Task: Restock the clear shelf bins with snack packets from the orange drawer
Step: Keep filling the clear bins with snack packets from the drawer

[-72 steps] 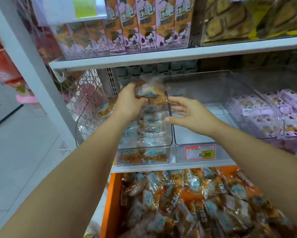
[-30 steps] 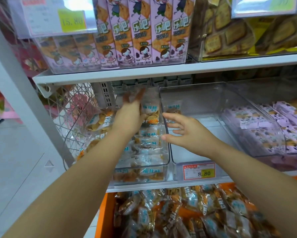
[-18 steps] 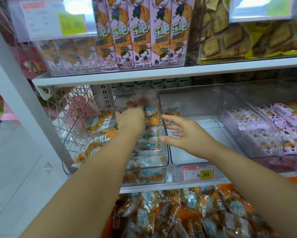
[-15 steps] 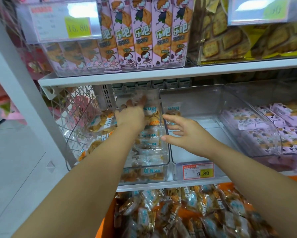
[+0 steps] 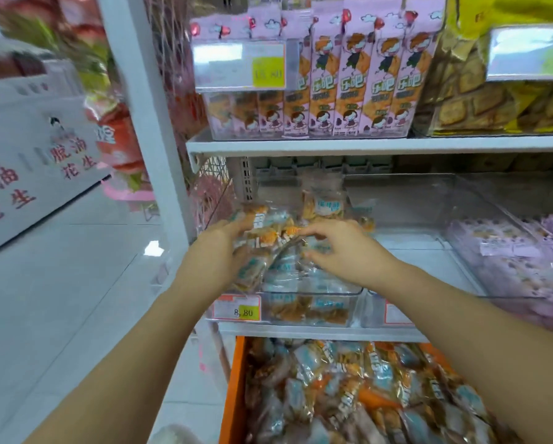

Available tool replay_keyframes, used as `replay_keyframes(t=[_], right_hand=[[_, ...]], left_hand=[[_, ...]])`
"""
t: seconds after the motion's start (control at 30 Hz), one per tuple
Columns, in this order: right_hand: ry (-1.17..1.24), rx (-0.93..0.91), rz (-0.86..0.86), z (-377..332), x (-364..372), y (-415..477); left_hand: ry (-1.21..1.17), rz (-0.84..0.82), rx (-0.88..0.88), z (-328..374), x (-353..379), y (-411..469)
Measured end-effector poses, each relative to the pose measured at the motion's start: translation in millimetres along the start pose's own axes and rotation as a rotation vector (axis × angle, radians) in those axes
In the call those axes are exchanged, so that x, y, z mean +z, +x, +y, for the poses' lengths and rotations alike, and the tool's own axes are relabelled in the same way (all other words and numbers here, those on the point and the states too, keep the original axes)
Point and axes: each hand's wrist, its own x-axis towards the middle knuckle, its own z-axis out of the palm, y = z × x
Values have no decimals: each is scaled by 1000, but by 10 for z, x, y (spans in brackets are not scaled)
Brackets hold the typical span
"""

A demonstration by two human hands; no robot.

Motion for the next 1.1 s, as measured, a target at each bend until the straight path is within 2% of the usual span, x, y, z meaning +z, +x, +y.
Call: replay_keyframes(t=[0.13,0.33,0.53,0.67,0.8,0.9,0.97,1.03,1.1], right_hand=[[44,37,-102,-257,229,112],[104,211,-54,-413,502,216],[405,260,41,-565,521,237],[442,153,41,-702,539,165],[575,26,58,-713,424,89],[605,-49,66,-651,307,90],[640,-30,97,-588,300,132],[456,50,154,-457,348,225],[74,119,130,-306,431,338]], left_hand=[[-95,-65,-58,-165,-123,-220],[-12,-165,-65,-287,-111,-275],[49,-179,0,-275,-97,-262],[12,-162,16,-230,-57,-263],[19,-28,59,-191,-156,-247],[-76,16,1,-185,-277,-241],[-91,56,-57,-175,-324,-253],[-41,139,-83,-171,-359,-267],[10,235,-97,-170,-402,-286]])
